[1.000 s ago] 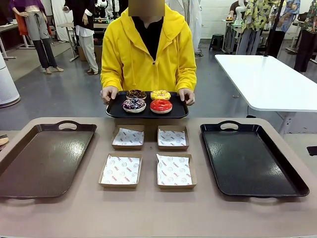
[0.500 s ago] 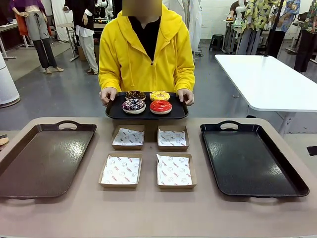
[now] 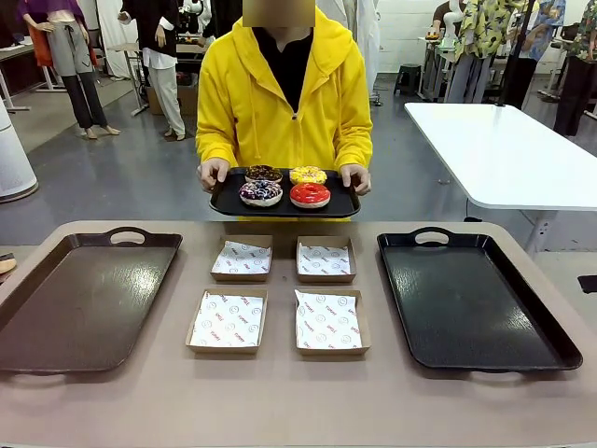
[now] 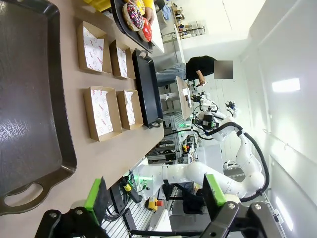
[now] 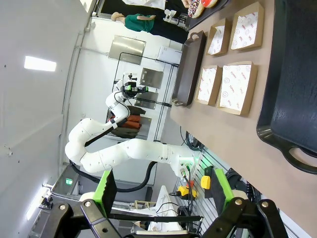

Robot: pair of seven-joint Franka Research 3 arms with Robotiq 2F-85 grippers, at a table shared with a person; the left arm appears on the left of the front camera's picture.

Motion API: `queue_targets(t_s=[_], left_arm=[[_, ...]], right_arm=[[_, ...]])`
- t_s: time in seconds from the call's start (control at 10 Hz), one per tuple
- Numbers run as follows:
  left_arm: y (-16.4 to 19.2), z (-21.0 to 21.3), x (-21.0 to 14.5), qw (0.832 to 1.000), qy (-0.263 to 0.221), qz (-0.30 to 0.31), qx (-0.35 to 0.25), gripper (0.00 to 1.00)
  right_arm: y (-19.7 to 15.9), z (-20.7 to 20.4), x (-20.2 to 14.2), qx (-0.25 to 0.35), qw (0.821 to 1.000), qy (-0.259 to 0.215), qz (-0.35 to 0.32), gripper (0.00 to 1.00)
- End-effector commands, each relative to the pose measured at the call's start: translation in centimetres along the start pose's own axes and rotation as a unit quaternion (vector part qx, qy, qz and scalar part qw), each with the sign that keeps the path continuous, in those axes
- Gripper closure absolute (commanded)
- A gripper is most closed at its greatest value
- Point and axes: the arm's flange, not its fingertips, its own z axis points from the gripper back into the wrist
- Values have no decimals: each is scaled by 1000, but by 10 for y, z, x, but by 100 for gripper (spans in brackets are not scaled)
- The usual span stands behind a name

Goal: Individually package the donuts and arrange them on the tray.
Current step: Pick up one Paper togo box.

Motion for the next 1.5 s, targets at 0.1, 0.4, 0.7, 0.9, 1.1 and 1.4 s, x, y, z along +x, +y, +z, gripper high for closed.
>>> queue_targets(t_s=[0.1,0.4,0.7,0.9,1.1,1.4], left_arm=[[-36,-25,9,995,-4,-17,98,0],[-83,-75,20,976,50,-75,198,0],[-111,-143,16,935,126,-116,310,0],[-122,-192,17,907,167,-126,365,0],[-118,-238,20,874,192,-124,429,0],[-84,-302,26,838,170,-111,506,0]], right_arm=[[0,1,1,9,1000,-4,2,0],[0,1,1,9,1000,-4,2,0],[0,1,1,9,1000,-4,2,0],[0,1,1,9,1000,-4,2,0],[0,1,1,9,1000,-4,2,0],[0,1,1,9,1000,-4,2,0]])
